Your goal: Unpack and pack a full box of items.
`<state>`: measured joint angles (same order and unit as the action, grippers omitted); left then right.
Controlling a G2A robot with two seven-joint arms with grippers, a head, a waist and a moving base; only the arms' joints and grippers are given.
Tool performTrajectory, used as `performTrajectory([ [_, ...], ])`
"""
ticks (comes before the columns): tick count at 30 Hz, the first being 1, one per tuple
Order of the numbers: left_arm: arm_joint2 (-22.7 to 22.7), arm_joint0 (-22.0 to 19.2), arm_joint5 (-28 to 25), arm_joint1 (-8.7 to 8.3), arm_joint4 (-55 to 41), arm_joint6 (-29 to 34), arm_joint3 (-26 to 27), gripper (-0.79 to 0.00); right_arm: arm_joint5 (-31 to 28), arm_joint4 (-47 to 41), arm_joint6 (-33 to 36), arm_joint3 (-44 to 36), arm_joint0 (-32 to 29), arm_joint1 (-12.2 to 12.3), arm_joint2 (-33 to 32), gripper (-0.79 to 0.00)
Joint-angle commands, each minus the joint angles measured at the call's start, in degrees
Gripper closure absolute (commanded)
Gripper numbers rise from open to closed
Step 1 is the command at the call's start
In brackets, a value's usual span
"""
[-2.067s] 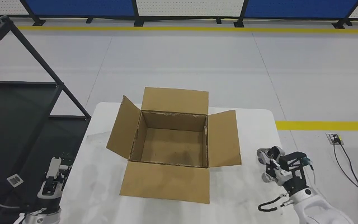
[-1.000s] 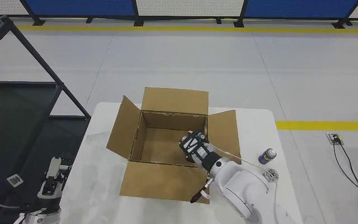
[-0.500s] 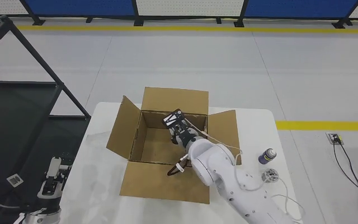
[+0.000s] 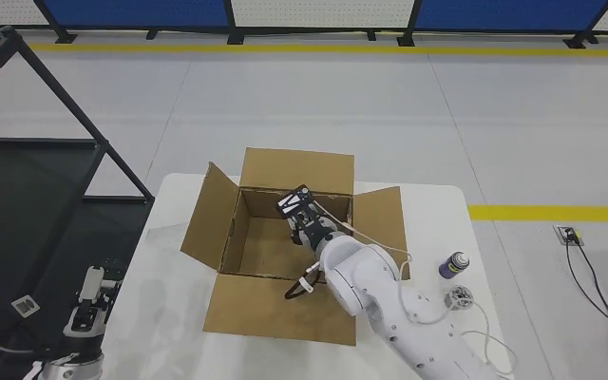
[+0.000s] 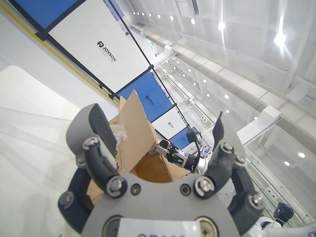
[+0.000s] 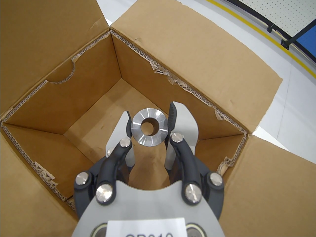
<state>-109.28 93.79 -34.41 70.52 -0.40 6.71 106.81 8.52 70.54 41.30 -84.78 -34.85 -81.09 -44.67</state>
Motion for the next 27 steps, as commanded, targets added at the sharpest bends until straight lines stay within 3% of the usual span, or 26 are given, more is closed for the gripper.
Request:
performTrajectory([
  [1, 0.00, 0.00, 0.00, 0.00, 0.00, 0.00, 0.00, -0.785, -2.52, -0.66, -0.28, 2.16, 0.16, -0.30, 0.47, 0.000],
  [9, 0.00, 0.00, 0.00, 0.00, 0.00, 0.00, 0.00, -0.785, -8.31, -5.99, 1.00, 15.86, 7.11, -4.04, 5.65, 0.000],
  [16, 0.00, 0.00, 0.00, 0.00, 0.00, 0.00, 0.00, -0.785, -8.59, -9.82, -0.28, 29.48, 13.24, -8.53, 9.79, 0.000],
  [27, 0.00, 0.00, 0.00, 0.00, 0.00, 0.00, 0.00, -0.785, -10.36, -12.86, -4.78, 44.18, 17.46, -14.18, 13.12, 0.000],
])
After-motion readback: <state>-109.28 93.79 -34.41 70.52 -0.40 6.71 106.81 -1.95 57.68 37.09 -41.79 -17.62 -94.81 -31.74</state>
